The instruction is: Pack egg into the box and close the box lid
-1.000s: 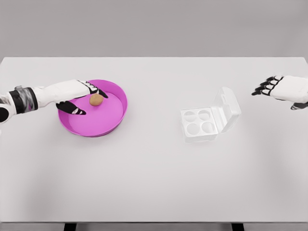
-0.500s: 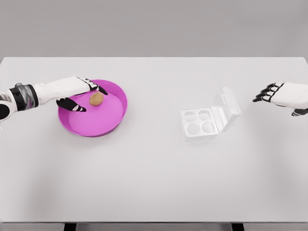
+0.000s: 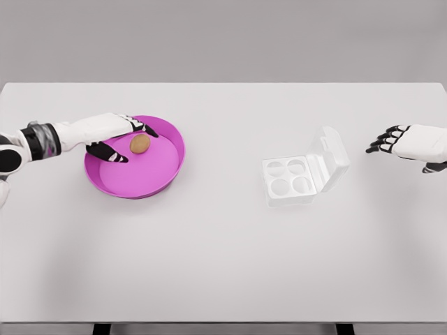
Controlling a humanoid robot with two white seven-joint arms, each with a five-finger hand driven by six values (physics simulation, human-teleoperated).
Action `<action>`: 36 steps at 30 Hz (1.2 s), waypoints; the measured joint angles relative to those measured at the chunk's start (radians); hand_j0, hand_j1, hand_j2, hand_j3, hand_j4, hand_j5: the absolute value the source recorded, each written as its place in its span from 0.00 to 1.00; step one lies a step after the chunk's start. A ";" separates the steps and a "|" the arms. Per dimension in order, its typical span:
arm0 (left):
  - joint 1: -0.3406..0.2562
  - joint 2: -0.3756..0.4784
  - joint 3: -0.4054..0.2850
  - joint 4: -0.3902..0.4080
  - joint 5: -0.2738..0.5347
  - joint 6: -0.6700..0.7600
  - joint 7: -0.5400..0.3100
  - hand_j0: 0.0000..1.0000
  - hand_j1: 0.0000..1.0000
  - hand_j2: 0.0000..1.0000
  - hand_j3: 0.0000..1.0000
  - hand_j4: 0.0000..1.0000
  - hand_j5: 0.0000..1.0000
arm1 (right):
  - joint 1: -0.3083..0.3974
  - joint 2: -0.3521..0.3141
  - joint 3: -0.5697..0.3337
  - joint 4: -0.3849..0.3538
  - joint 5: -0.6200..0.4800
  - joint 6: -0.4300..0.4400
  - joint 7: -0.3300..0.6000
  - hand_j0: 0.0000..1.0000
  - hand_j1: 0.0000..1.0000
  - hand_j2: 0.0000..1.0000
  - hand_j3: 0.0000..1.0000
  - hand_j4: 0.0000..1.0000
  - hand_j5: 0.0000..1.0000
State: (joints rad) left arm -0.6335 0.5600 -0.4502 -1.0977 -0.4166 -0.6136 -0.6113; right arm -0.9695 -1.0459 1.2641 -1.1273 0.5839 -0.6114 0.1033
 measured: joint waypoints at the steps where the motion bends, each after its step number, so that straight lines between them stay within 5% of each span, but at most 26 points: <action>1: 0.000 -0.001 0.000 0.002 0.000 0.000 0.000 0.82 0.82 0.82 0.82 0.82 0.82 | 0.000 0.001 0.000 0.000 0.000 0.000 0.000 1.00 1.00 1.00 1.00 1.00 1.00; 27: -0.015 -0.035 -0.001 0.075 -0.011 0.000 0.000 0.81 0.81 0.81 0.81 0.81 0.81 | 0.002 -0.006 -0.009 0.006 -0.002 0.000 0.003 1.00 1.00 1.00 1.00 1.00 1.00; 36: -0.015 -0.037 -0.001 0.079 -0.012 0.000 0.000 0.74 0.74 0.74 0.74 0.74 0.74 | 0.002 -0.007 -0.009 0.006 -0.003 0.000 0.003 1.00 1.00 1.00 1.00 1.00 1.00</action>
State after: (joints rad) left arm -0.6489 0.5226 -0.4513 -1.0185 -0.4281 -0.6132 -0.6110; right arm -0.9679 -1.0529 1.2550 -1.1213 0.5811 -0.6114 0.1063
